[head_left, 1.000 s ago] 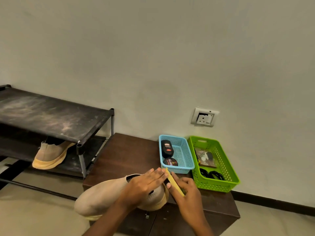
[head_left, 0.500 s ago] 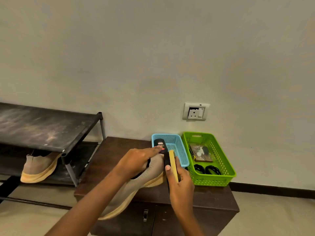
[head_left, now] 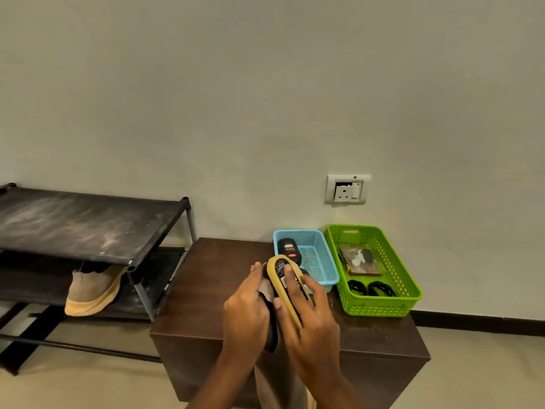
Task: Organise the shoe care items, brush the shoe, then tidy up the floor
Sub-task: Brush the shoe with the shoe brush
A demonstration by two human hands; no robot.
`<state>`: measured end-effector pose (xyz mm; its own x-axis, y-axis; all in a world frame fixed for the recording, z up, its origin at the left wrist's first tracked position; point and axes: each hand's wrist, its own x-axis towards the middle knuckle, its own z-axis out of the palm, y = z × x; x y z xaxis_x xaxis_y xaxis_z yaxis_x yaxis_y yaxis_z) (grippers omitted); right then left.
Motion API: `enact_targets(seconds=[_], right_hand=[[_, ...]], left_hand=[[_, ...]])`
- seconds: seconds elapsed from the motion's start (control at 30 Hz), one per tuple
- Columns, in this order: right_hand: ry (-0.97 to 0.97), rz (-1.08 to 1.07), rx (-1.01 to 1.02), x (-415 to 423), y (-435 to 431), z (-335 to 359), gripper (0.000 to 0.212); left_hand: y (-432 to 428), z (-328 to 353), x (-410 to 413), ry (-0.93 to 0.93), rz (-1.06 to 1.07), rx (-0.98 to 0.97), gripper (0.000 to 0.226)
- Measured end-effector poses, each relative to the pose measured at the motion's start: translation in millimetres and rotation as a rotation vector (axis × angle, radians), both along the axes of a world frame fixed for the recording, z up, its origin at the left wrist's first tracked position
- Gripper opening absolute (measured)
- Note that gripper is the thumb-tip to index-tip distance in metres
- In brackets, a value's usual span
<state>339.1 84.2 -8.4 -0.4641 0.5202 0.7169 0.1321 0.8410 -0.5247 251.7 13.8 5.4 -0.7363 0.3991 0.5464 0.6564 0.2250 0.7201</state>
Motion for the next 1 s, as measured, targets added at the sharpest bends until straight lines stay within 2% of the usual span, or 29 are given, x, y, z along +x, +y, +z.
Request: enact_targets(seconds=[0.07, 0.23, 0.33, 0.5, 0.57, 0.63, 0.77, 0.83, 0.9, 1.0], right_hand=[[-0.028, 0.022, -0.064, 1.5, 1.2, -4.2, 0.047], [-0.056, 0.127, -0.38, -4.4, 2.4, -19.3, 0.046], [-0.019, 0.197, -0.551, -11.7, -8.3, -22.6, 0.043], [0.12, 0.167, -0.871, -23.5, -3.5, -25.6, 0.035], [0.091, 0.191, -0.85, -26.1, -3.6, -23.0, 0.037], [0.013, 0.21, -0.742, -29.2, -3.1, -20.3, 0.041], [-0.238, 0.226, -0.497, -44.4, 3.3, -28.1, 0.045], [-0.328, 0.23, -0.472, -54.2, 3.4, -37.2, 0.047], [-0.33, 0.225, -0.488, -62.6, 1.1, -46.1, 0.049], [-0.297, 0.246, -0.527, -71.6, -4.0, -50.8, 0.049]], left_hand=[[-6.5, -4.0, -1.3, 0.051, 0.005, -0.024, 0.044], [-17.4, -7.6, -8.4, 0.181, -0.033, -0.188, 0.052], [-19.5, -5.5, -23.3, 0.166, -0.004, -0.188, 0.047], [-19.0, -14.2, -45.4, 0.039, 0.018, -0.262, 0.053], [-17.0, -14.0, -49.7, -0.049, 0.072, -0.309, 0.048], [-16.3, -15.4, -54.4, -0.111, 0.102, -0.388, 0.048], [-17.2, -19.9, -54.1, -0.113, 0.093, -0.495, 0.052], [-17.1, -24.9, -52.6, -0.136, 0.074, -0.506, 0.052], [-16.9, -32.2, -54.7, -0.19, 0.104, -0.473, 0.05], [-17.9, -41.2, -59.6, -0.203, 0.181, -0.282, 0.044]])
